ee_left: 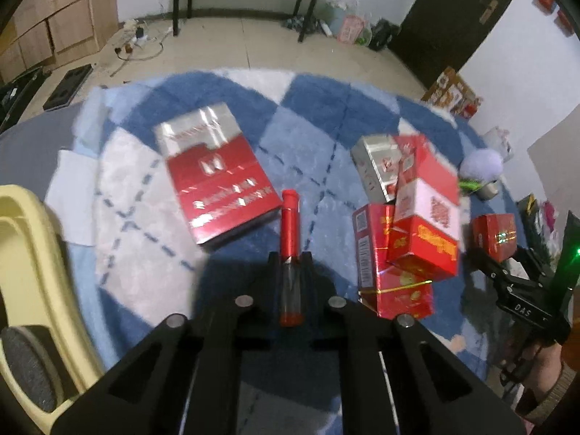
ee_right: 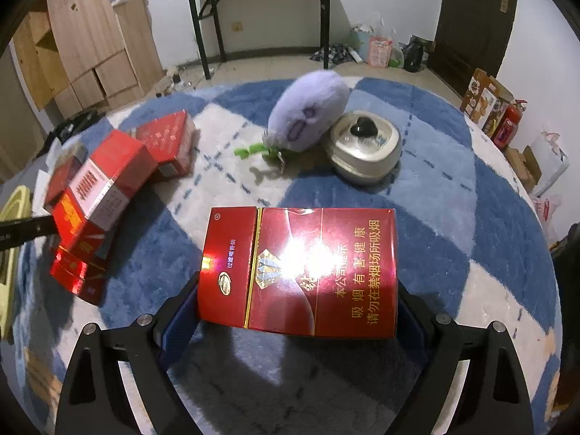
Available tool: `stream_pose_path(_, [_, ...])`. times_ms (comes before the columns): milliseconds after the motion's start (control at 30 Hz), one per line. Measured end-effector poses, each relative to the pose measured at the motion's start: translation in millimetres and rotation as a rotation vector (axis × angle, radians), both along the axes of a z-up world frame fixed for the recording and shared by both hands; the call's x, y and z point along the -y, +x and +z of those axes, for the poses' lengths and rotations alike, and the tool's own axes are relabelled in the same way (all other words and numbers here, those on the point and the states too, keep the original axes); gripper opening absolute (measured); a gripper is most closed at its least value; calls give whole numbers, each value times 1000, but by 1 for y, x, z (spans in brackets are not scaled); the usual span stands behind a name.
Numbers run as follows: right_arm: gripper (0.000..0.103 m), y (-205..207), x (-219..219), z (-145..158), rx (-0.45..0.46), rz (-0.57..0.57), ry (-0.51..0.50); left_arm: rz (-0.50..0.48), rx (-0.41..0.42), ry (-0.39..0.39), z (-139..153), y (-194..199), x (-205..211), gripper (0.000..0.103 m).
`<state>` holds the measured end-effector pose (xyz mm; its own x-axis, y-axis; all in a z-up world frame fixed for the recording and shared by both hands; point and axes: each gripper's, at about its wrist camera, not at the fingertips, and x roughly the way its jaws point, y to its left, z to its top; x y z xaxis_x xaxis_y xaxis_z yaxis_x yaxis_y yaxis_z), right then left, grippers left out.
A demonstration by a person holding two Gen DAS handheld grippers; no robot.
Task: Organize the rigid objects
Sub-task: 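Lift the red lighter with the left tool while the right tool grasps the large red box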
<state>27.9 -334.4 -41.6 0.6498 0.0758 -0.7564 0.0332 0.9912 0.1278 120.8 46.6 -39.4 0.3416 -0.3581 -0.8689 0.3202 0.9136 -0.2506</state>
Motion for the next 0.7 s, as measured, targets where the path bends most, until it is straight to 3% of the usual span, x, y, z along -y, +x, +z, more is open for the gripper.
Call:
stream_pose_path(100, [92, -6, 0, 15, 51, 13, 7, -9, 15, -22, 10, -6, -10, 10])
stream_pose_path(233, [92, -10, -3, 20, 49, 29, 0, -50, -35, 4, -12, -17, -10, 10])
stream_pose_path(467, [92, -21, 7, 9, 3, 2, 24, -18, -53, -20, -15, -12, -8, 10])
stream_pose_path(700, [92, -24, 10, 8, -12, 9, 9, -41, -84, 118, -35, -10, 16, 11])
